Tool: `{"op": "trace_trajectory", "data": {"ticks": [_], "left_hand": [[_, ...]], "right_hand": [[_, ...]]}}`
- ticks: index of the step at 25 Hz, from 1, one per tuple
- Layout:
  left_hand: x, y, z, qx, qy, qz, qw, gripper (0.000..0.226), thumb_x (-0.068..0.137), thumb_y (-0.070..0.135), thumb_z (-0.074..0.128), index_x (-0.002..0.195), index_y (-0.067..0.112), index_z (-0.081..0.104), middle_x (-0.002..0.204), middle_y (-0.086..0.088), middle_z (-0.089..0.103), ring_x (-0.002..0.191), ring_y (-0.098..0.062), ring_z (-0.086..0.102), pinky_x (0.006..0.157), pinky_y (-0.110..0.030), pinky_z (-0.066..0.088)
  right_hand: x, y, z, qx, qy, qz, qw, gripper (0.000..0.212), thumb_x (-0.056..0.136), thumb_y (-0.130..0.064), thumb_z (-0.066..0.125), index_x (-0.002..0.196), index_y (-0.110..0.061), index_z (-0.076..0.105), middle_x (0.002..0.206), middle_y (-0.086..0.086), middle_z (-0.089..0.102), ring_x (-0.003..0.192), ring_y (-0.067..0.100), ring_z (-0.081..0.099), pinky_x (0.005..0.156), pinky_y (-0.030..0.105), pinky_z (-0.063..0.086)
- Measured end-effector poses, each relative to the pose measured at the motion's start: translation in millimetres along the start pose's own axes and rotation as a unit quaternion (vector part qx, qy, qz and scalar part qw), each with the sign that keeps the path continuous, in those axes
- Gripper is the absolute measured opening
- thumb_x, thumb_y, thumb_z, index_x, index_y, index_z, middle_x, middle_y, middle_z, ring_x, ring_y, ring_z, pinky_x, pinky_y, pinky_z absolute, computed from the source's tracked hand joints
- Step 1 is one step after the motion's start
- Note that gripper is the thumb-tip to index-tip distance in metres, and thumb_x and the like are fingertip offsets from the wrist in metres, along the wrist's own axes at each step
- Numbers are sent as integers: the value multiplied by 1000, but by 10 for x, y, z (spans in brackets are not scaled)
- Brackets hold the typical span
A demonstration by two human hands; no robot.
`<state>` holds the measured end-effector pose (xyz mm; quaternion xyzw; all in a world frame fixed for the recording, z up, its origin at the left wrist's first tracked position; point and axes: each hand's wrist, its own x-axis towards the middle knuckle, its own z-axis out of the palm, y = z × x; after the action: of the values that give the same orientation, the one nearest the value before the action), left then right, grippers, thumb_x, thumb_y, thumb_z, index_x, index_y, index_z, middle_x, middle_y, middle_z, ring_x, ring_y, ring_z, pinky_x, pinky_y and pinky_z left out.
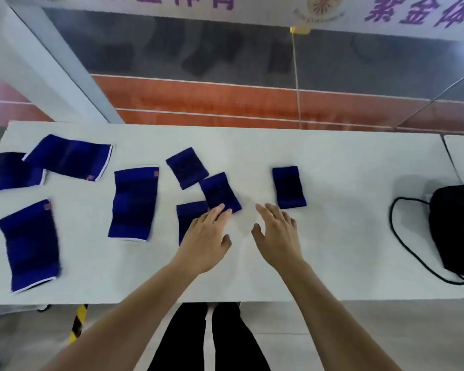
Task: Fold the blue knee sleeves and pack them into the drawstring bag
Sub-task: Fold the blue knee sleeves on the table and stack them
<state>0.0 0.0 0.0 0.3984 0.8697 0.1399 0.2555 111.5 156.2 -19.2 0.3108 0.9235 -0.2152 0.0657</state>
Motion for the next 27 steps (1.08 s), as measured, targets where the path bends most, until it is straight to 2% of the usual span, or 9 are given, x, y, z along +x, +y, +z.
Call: {"op": "trace_trajectory", "data": {"ticks": [3,5,11,13,17,20,23,25,27], "left_hand": [[329,-24,157,34,9,-32,999,66,101,31,43,160,16,17,168,-4,13,153,-23,17,122,-39,21],[473,-53,278,63,-20,-42,997,65,102,34,40,160,14,16,168,-7,13,155,-25,13,125,-39,16],[315,52,610,102,-82,69,989,78,98,45,45,161,20,7,170,0,-4,156,-20,-3,127,-39,3],[261,78,688,105,-77,84,988,79,97,47,44,161,21,7,170,1,-4,156,-20,-4,127,-40,1],[272,119,665,83,-82,65,991,74,97,44,47,160,21,15,170,1,2,156,-21,0,126,-41,6],[380,179,520,2,-66,58,996,58,98,32,51,153,22,36,162,1,28,150,-21,22,121,-37,22],[503,191,336,-134,23,17,991,39,99,19,53,138,21,53,138,6,53,125,-14,45,108,-29,38],[651,195,246,-279,28,-71,957,34,102,17,51,135,18,56,131,5,61,118,-9,54,103,-24,44],[848,214,204,-432,8,-179,884,34,103,19,50,137,16,55,125,2,66,111,-13,63,100,-30,53]], "right_hand": [[114,224,1,6,37,48,998,48,98,-29,56,145,-21,50,149,5,48,132,27,49,107,42,36],[204,361,16,5,46,72,996,47,97,-28,57,143,-20,54,144,5,52,129,28,51,105,42,38],[449,638,-24,27,136,151,979,35,96,-29,59,128,-15,59,122,9,62,107,32,58,92,42,43],[553,700,-36,24,140,204,969,36,97,-35,58,125,-14,56,118,10,61,106,32,57,92,43,42],[750,777,-5,-8,93,284,954,44,96,-44,59,125,-11,53,121,12,56,110,33,54,95,44,40],[818,790,-20,42,70,307,948,29,97,-32,60,117,-11,54,120,11,56,107,32,55,96,43,39],[670,747,-100,199,87,248,944,8,99,-17,55,105,-16,51,102,1,65,89,26,61,86,45,50],[470,636,-231,257,110,174,944,7,99,-15,56,101,-18,50,94,-6,64,86,20,62,76,40,53],[283,482,-346,288,111,122,943,10,99,-15,59,99,-20,51,94,-12,63,87,8,62,72,27,50]]}}
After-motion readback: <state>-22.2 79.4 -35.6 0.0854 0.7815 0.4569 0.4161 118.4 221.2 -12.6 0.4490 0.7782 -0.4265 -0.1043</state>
